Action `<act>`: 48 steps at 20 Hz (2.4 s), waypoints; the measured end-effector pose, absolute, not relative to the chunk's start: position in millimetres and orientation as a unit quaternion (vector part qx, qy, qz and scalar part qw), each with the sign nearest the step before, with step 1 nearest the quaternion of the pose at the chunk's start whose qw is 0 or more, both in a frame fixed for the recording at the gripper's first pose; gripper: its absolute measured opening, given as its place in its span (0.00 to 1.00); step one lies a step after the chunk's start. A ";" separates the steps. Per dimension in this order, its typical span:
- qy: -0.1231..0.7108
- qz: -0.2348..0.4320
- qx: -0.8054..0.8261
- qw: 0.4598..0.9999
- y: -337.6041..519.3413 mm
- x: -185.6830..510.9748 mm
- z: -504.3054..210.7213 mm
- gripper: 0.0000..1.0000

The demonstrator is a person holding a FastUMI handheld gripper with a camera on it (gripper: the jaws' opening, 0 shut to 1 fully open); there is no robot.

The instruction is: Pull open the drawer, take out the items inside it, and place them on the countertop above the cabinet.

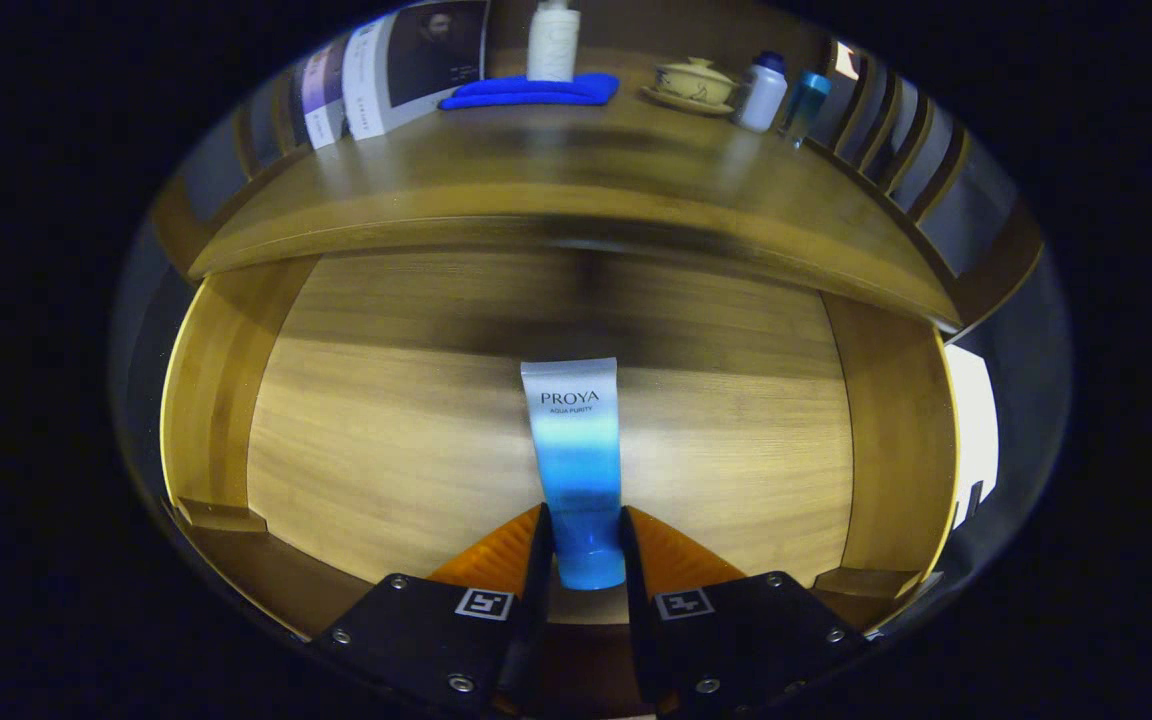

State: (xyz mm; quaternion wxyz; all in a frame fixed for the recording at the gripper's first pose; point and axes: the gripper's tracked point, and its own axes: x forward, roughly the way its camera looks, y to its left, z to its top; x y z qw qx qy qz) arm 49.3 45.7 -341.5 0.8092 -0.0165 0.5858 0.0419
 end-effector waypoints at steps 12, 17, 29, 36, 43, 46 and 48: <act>0.506 0.033 -0.038 0.861 54.0 54.6 -246.9 0.37; 0.469 0.030 -0.039 0.882 53.6 89.5 -215.0 0.37; 0.428 0.053 -0.039 0.901 65.1 198.8 -214.4 0.37; 0.439 0.043 -0.039 0.897 55.1 233.9 -245.3 0.37; 0.450 0.026 -0.029 0.892 40.6 251.7 -265.8 0.38; 0.452 0.024 -0.026 0.892 39.8 254.7 -268.7 0.39; 0.448 0.025 -0.027 0.893 40.1 260.2 -274.0 0.41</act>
